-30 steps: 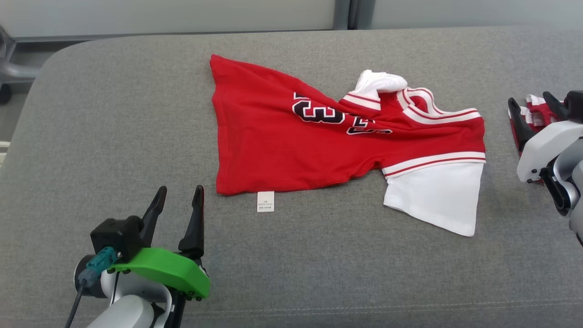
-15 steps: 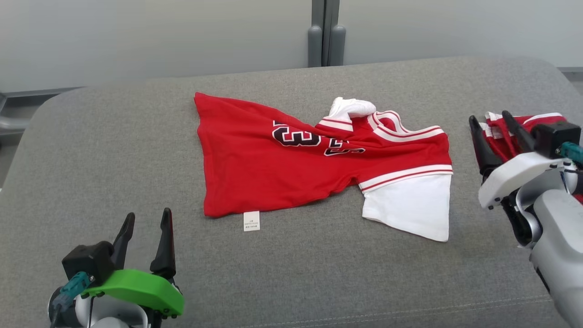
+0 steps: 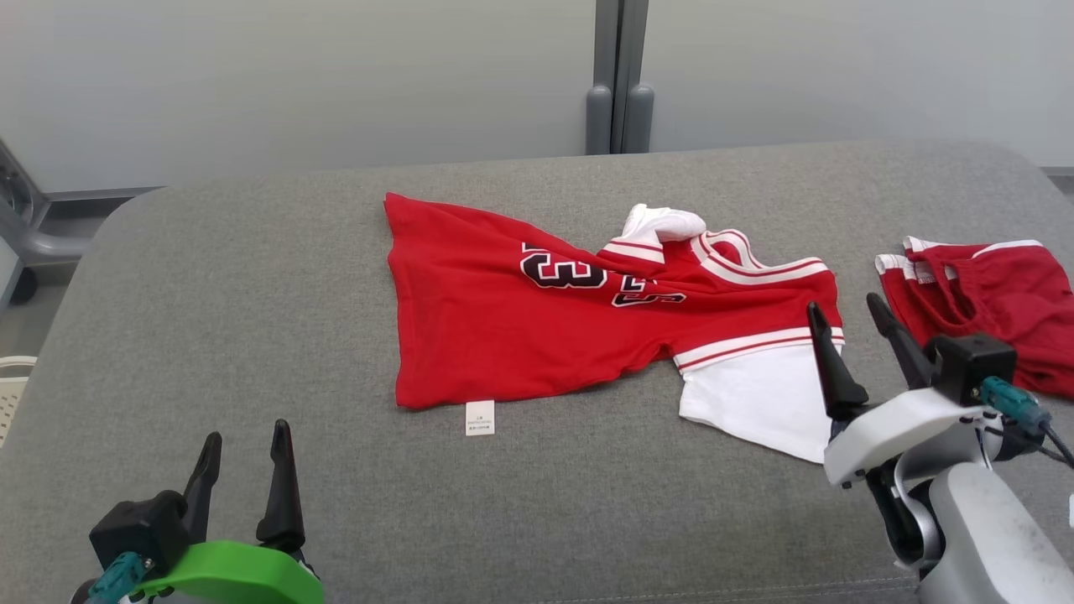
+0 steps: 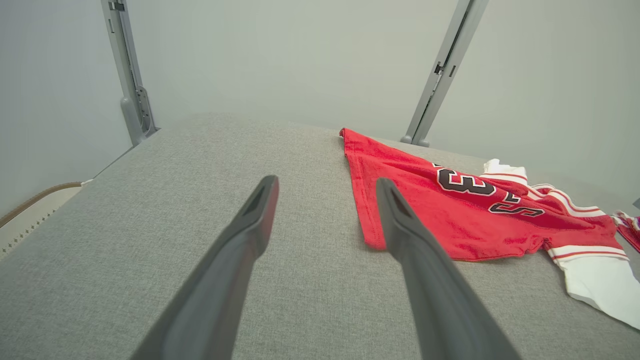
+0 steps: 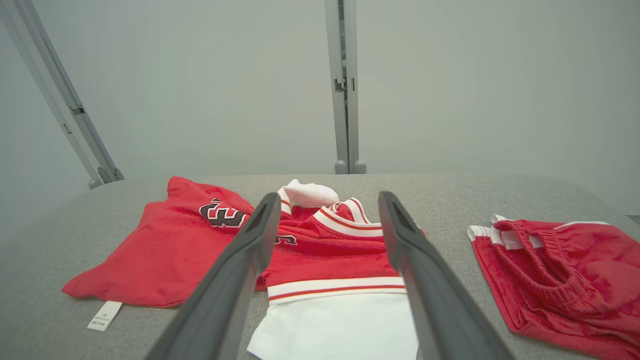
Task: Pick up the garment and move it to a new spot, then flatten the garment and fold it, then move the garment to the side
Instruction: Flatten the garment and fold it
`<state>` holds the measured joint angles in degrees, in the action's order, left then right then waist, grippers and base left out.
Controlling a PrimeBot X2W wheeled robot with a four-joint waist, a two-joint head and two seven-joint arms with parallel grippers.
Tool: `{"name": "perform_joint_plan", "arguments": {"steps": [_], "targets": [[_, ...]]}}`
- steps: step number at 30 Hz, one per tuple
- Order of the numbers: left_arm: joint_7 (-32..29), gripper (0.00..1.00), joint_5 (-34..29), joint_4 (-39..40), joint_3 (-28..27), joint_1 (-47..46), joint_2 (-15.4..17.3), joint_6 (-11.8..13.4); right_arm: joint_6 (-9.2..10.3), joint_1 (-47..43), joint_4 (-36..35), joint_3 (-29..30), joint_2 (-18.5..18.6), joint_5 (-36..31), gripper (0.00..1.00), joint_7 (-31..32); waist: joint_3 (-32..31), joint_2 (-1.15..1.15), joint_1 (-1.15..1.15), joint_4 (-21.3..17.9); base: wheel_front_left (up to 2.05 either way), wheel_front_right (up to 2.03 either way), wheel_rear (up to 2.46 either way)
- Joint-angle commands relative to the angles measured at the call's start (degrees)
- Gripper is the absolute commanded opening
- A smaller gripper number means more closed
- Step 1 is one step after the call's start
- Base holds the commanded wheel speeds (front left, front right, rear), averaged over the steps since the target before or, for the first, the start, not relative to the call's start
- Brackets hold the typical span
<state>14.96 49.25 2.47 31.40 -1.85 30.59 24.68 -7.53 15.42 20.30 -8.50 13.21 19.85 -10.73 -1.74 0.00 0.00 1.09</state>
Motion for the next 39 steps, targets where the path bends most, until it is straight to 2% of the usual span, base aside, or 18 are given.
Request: {"name": "perform_joint_plan", "arguments": {"steps": [1, 8, 17, 28, 39], "targets": [[0.2, 1.0, -0.7, 0.4, -0.5, 1.2, -0.2, 0.2, 0.09, -1.8, -1.4, 0.8, -0.9, -0.8, 1.0, 0.6, -0.2, 0.0, 0.0, 0.2, 0.0, 0.0, 0.0], [0.2, 1.0, -1.8, 0.0, -2.8, 3.8, -0.5, -0.8, 0.08, -9.8, -11.7, 4.8, -6.5, -5.3, 1.0, 5.4, -0.9, 0.0, 0.0, 0.4, 0.0, 0.0, 0.0], [0.2, 1.0, -2.7, -1.8, -2.3, 5.6, -0.3, -1.7, 0.08, -16.8, -19.8, 6.5, -9.5, -7.5, 1.0, 9.0, -1.7, 0.0, 0.0, 0.2, 0.0, 0.0, 0.0], [0.2, 1.0, -2.9, -1.8, -2.1, 7.0, -0.8, -2.2, 0.08, -19.2, -22.3, 7.2, -10.2, -8.2, 1.0, 10.1, -2.5, 0.0, 0.0, 0.0, 0.0, 0.0, 0.0], [-1.0, 1.0, -3.1, -1.6, -0.8, 6.2, -1.0, -2.3, 0.07, -19.4, -20.7, 8.2, -10.3, -6.4, 1.0, 10.8, -2.5, 0.0, 0.0, 0.2, 0.0, 0.0, 0.0]]}}
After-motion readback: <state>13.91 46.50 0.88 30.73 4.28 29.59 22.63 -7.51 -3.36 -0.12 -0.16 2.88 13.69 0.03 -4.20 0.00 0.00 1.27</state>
